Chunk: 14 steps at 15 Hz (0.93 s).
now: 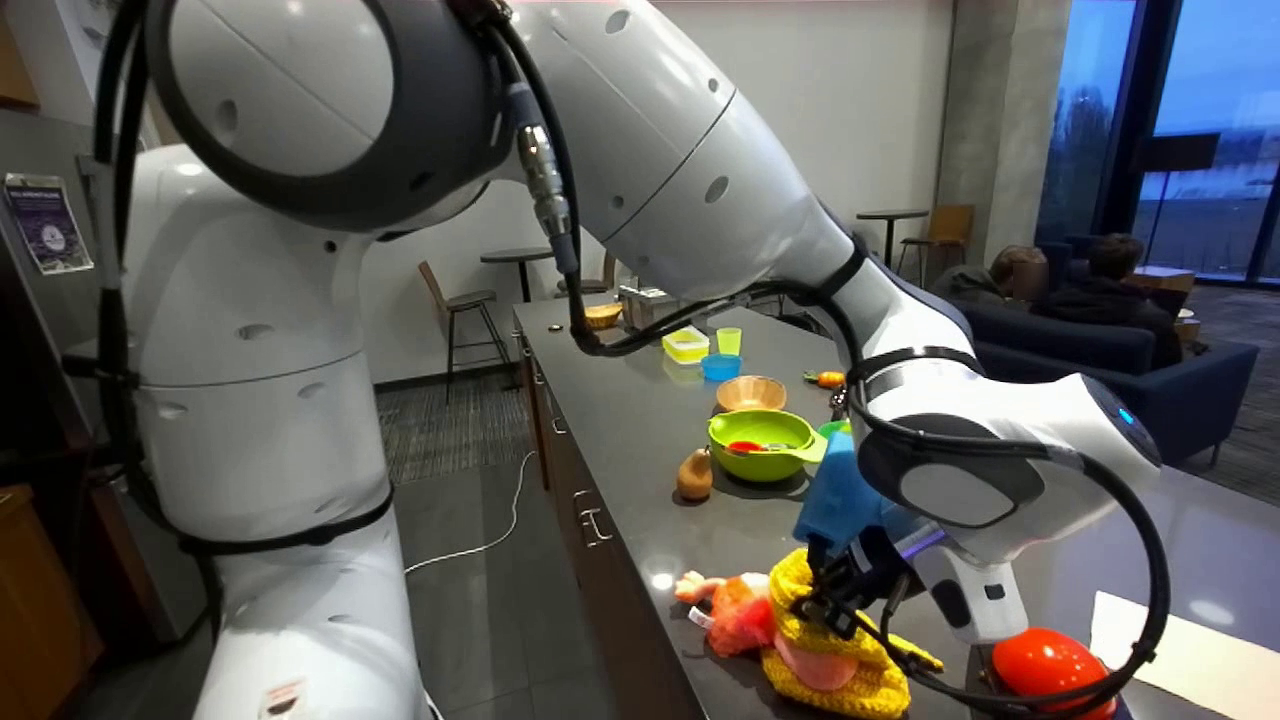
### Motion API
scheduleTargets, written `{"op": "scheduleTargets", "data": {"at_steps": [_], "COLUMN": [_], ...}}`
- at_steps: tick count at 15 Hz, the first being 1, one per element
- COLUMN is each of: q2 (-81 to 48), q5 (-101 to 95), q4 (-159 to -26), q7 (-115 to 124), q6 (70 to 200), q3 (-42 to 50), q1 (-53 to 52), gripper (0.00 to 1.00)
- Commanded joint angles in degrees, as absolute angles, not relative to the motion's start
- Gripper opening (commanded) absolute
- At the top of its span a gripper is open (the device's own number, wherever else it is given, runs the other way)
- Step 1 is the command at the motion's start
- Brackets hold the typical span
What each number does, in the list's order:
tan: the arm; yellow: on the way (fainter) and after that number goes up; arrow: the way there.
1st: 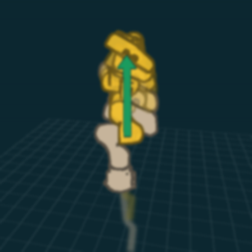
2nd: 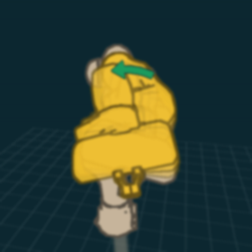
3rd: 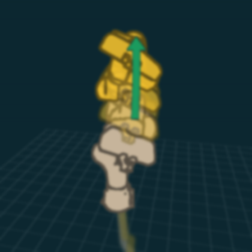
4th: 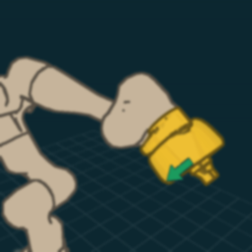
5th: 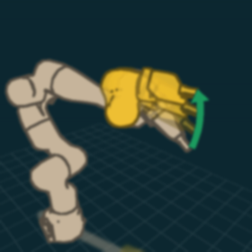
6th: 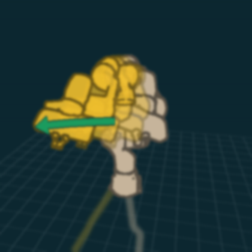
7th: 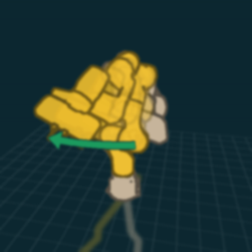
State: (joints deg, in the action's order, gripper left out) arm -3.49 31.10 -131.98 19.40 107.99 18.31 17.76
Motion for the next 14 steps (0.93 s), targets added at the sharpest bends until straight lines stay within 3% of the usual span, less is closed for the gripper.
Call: {"op": "scheduleTargets", "data": {"at_steps": [1,8,9,11,14], "q2": [-4.59,-6.73,-6.68,-6.56,-6.16], "q5": [36.52,41.11,40.76,40.17,39.40], "q4": [-135.11,-135.53,-135.39,-135.03,-134.56], "q7": [18.10,16.48,16.77,17.10,17.51], "q6": [109.96,110.48,110.56,110.43,110.66], "q3": [18.82,18.89,18.85,18.79,18.57], "q1": [18.70,18.58,18.45,18.32,17.99], "gripper": [0.03,0.03,0.37,0.42,0.61]}}
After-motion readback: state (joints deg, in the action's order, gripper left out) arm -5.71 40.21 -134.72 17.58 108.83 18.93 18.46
